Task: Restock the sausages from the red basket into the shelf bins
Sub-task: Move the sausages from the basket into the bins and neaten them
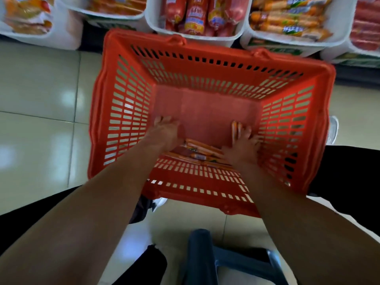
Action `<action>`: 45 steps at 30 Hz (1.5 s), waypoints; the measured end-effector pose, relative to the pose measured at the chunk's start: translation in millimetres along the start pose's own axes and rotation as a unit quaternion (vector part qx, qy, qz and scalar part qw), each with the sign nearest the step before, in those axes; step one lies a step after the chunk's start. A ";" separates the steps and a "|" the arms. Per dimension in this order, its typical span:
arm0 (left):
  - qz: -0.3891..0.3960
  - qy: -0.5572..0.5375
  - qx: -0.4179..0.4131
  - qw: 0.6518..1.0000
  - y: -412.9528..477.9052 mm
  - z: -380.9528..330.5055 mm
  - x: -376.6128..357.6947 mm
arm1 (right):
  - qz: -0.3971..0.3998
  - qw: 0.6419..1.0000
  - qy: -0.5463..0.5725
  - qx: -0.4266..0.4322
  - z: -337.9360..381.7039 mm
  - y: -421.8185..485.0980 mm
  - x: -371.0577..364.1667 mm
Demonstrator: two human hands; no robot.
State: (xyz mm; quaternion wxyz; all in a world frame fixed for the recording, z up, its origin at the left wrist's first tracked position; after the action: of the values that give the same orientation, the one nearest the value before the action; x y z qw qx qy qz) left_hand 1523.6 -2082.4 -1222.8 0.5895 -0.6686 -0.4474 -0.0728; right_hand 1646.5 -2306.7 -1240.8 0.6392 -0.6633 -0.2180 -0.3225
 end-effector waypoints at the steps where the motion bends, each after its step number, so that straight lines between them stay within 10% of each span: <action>1: -0.005 -0.007 0.004 1.000 -0.7 1.5 0.7 | 0.000 1.000 -0.013 0.022 -1.6 1.7 -0.7; 11: 0.036 -0.102 0.067 0.992 -30.9 6.2 -17.2 | 0.110 0.948 -0.152 0.256 35.5 -14.5 -7.5; 29: 0.157 -0.189 0.073 0.966 -38.9 -1.4 -31.9 | 0.021 0.891 -0.350 0.290 22.1 -17.5 -9.4; 45: 0.124 -0.237 0.086 0.960 -36.4 -1.7 -45.5 | 0.107 0.895 -0.322 0.290 40.6 -7.7 -6.2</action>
State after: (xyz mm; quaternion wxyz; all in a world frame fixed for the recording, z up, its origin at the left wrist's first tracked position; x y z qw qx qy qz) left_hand 1472.6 -2110.6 -1224.3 0.5261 -0.6639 -0.4925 0.1999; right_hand 1642.8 -2265.2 -1238.7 0.7285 -0.5356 -0.4233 0.0570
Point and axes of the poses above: each hand's wrist, its own y-axis towards the middle knuckle, its own x-axis out of the back of the hand, z = x × y, the point moved 4 cm from there along y, towards the middle knuckle, and after that the axes turned 15 degrees about -x, right-handed, at the moved point
